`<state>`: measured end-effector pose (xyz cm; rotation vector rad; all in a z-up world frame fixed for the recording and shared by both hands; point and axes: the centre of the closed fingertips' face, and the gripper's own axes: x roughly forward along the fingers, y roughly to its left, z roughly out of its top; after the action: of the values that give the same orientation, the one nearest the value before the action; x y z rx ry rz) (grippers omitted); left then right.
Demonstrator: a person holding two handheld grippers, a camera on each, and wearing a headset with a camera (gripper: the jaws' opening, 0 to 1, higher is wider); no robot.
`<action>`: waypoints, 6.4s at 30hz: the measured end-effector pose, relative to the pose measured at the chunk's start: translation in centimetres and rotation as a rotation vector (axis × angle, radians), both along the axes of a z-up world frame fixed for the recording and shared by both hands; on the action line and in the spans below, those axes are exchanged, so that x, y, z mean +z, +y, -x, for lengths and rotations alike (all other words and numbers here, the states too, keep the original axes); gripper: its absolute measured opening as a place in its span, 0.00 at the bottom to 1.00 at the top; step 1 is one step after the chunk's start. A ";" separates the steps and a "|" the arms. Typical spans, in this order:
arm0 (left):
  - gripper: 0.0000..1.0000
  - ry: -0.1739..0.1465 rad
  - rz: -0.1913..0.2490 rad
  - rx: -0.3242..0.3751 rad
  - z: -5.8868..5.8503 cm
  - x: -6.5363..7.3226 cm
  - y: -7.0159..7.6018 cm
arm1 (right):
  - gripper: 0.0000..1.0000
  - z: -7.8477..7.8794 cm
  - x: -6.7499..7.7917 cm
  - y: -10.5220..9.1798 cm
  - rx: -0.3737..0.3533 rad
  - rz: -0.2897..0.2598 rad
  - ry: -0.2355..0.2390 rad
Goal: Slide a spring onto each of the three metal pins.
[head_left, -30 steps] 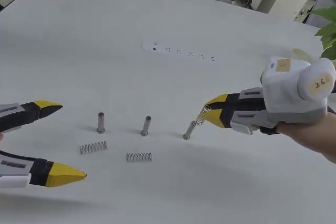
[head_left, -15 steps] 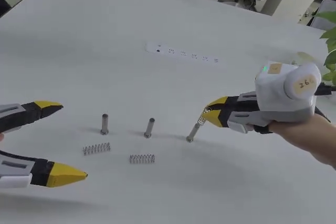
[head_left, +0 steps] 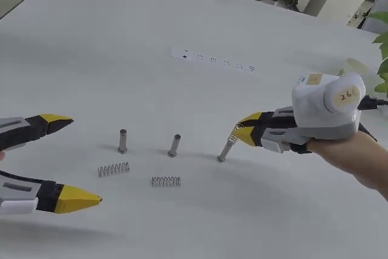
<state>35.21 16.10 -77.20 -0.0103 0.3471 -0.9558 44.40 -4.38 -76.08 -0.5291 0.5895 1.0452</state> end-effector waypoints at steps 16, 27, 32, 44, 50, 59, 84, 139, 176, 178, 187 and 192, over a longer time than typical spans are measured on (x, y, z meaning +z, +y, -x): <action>0.98 0.009 -0.002 0.001 0.1 -0.3 0.1 | 0.08 -0.3 -2.7 -0.2 -0.024 0.016 0.039; 0.97 0.011 -0.003 0.005 0.1 -0.4 0.2 | 0.08 -0.5 -4.3 0.0 -0.046 0.019 0.067; 0.97 0.014 -0.006 0.008 0.2 -0.5 0.3 | 0.08 -0.3 -5.0 -0.1 -0.054 0.028 0.078; 0.97 0.015 0.000 0.006 0.2 -0.5 0.1 | 0.08 0.0 -5.9 -0.2 -0.064 0.039 0.092; 0.97 0.017 -0.001 0.001 0.2 -0.6 0.0 | 0.08 -0.1 -5.8 -0.2 -0.058 0.044 0.080; 0.97 0.015 0.000 0.000 0.3 -0.4 0.1 | 0.09 0.1 -5.3 -0.1 -0.054 0.036 0.078; 0.97 0.005 0.005 -0.005 0.1 0.2 -0.4 | 0.24 0.4 -3.8 -0.8 -0.084 0.004 0.048; 0.96 0.007 -0.013 -0.007 0.6 0.0 -0.2 | 0.17 7.5 -4.2 8.6 0.374 0.158 0.039; 0.94 0.013 -0.020 -0.013 1.1 -0.1 -0.1 | 0.08 7.7 -10.3 9.1 0.427 0.282 0.119; 0.94 0.013 -0.017 -0.014 1.1 0.0 -0.2 | 0.08 7.8 -9.9 8.9 0.432 0.281 0.110; 0.93 0.017 -0.019 -0.033 1.5 -0.2 -0.7 | 0.08 8.1 -7.4 8.5 0.430 0.249 0.082; 0.92 0.020 -0.020 -0.041 1.7 -0.2 -1.0 | 0.08 8.1 -6.0 8.4 0.431 0.236 0.066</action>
<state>33.54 15.15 -77.41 0.0059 0.3766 -0.9934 36.29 4.01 -82.06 -0.8573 0.6784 1.4126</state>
